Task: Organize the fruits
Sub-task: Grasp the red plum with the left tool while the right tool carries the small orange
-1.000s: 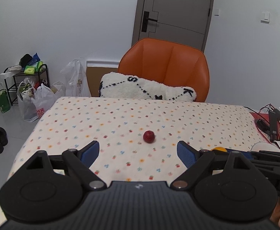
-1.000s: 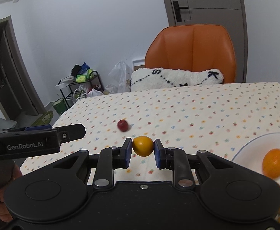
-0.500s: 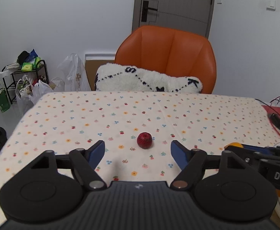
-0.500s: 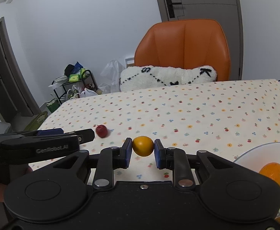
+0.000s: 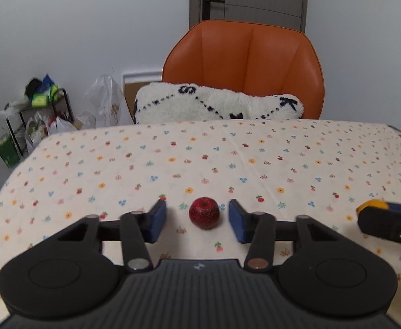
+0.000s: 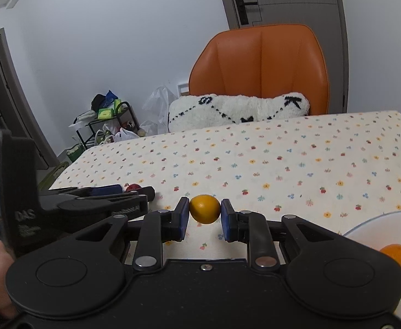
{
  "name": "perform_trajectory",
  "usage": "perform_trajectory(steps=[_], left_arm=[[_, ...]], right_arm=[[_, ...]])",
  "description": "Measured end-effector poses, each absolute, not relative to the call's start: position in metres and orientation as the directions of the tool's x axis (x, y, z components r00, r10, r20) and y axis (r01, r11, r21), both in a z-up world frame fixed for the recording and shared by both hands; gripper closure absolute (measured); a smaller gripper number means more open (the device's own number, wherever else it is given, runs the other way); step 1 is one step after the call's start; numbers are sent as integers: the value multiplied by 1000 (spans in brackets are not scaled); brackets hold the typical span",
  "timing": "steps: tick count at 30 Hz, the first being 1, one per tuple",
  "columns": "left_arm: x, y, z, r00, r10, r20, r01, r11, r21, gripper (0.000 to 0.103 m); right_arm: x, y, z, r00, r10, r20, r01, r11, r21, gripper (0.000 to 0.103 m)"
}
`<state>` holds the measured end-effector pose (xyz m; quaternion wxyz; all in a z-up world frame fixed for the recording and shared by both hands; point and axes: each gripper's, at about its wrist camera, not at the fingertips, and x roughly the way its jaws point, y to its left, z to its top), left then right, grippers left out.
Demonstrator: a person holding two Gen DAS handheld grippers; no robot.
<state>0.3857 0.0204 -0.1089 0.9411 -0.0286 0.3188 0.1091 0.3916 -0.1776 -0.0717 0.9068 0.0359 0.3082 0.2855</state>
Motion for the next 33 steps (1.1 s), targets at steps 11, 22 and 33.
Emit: perform_trajectory(steps=[11,22,33], left_arm=[[365,10,-92,782,159,-603,-201,980,-2,82],[327,-2,-62,815,122,-567,-177,983,-44,82],[297,-29,-35,849,76,-523,-129,989,-67,82]], right_arm=[[377,-185,-67,652,553,-519,-484,830,277,80],[352,-205,-55,681,546,-487,-458,837,298,80],[328,-235,-41,719,524,-456,-423,851,311,80]])
